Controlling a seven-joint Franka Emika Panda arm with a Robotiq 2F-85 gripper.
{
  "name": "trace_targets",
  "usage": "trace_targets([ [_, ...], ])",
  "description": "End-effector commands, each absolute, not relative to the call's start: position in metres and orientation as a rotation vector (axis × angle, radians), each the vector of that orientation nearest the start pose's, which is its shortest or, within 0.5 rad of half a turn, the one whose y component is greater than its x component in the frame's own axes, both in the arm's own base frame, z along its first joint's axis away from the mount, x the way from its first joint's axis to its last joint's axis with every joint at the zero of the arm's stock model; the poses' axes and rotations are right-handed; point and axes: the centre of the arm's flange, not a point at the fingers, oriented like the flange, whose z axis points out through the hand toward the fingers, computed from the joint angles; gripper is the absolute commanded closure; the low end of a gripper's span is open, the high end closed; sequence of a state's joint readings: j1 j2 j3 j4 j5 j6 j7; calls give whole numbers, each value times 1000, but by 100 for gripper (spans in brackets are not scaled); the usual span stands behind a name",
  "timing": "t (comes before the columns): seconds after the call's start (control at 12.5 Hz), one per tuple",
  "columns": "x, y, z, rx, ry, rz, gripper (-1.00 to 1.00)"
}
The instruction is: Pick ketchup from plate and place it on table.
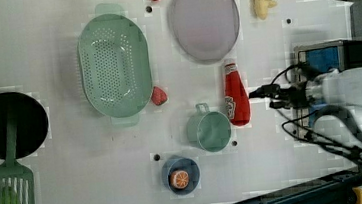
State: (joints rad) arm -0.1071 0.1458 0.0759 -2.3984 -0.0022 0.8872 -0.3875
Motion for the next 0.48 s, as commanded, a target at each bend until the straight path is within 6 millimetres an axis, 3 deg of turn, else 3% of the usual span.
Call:
trace_targets([
  [0.08,520,-6,368,-2980,958,-39,-100],
  [0.32,530,3,479,-2901,1101,-173,-100],
  [0.48,518,5,529,-2866,1237,-115,-100],
])
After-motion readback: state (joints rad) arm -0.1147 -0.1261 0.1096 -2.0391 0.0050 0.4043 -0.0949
